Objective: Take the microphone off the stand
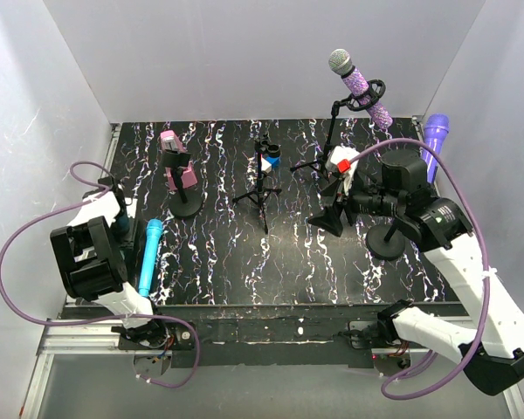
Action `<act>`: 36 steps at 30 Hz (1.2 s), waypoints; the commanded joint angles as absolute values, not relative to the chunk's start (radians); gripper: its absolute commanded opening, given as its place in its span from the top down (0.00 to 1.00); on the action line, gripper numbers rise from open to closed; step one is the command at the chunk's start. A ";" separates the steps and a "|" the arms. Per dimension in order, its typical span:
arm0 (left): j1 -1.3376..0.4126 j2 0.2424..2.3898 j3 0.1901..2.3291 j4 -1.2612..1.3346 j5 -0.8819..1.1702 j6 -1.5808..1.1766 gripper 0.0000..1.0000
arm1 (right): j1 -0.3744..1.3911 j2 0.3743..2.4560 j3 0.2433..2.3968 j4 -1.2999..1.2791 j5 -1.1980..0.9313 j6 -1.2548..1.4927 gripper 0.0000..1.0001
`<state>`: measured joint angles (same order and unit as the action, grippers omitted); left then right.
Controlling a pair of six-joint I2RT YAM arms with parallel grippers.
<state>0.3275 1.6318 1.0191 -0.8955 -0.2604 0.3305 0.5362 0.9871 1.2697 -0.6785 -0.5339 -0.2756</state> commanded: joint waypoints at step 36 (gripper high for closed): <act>0.328 1.537 1.187 -1.052 -0.153 0.292 0.23 | 0.532 1.081 1.434 -0.732 -0.493 -0.252 0.17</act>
